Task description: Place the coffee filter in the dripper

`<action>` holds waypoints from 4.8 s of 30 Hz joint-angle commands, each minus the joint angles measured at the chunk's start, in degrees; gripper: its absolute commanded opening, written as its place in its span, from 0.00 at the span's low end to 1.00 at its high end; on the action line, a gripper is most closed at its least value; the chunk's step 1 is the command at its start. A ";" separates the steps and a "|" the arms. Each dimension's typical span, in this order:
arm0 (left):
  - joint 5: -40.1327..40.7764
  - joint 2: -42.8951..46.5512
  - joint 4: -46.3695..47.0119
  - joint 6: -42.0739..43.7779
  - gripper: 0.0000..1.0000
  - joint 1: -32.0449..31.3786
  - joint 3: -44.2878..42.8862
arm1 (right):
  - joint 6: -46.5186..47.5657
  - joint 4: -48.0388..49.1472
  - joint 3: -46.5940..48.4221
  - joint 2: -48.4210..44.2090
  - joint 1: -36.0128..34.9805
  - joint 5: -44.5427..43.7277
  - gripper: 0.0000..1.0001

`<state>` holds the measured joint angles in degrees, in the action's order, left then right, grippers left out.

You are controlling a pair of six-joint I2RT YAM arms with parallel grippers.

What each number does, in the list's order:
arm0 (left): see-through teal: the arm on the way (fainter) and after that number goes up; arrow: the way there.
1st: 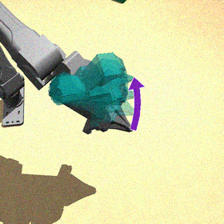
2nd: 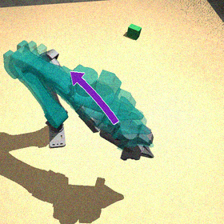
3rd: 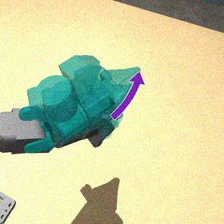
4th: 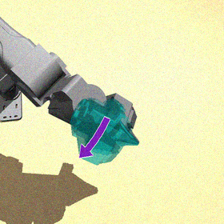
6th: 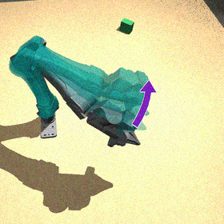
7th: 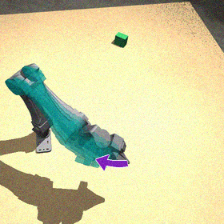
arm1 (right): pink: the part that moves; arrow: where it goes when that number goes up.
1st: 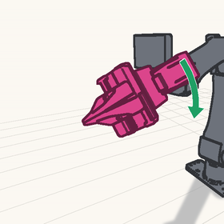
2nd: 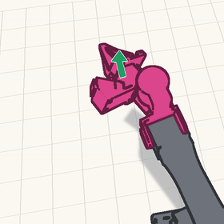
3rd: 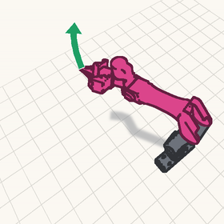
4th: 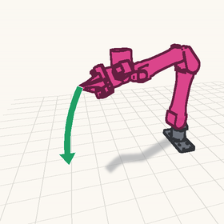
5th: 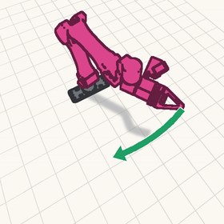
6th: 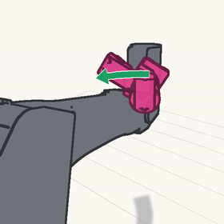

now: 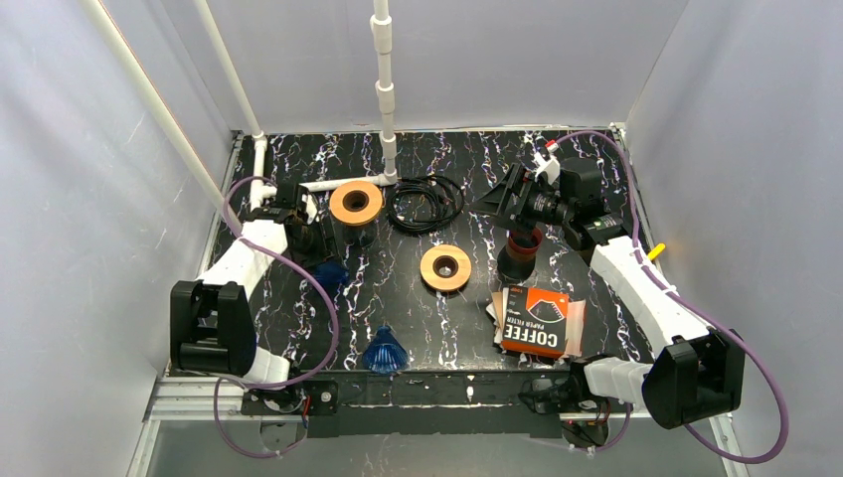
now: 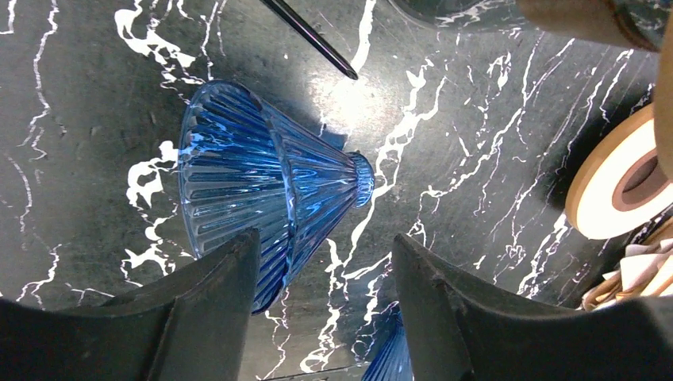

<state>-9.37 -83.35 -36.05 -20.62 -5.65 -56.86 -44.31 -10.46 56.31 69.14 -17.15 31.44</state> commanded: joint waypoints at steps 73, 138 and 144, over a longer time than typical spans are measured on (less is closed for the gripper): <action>-7.59 4.57 -25.43 10.31 0.00 -16.76 -29.31 | 1.82 -1.86 3.92 4.87 0.89 4.86 1.00; 5.18 4.81 -13.46 60.56 0.98 -52.01 -31.38 | 29.17 -35.71 33.13 23.36 -18.90 0.93 0.01; 21.43 9.88 1.43 47.30 0.98 -52.01 -26.64 | 29.04 -33.50 30.86 21.14 -18.86 -2.28 0.01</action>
<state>-0.12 -79.20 -45.08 36.99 -57.49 -85.80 -15.59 -46.44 87.57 94.72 -36.03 31.20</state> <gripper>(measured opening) 0.982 0.077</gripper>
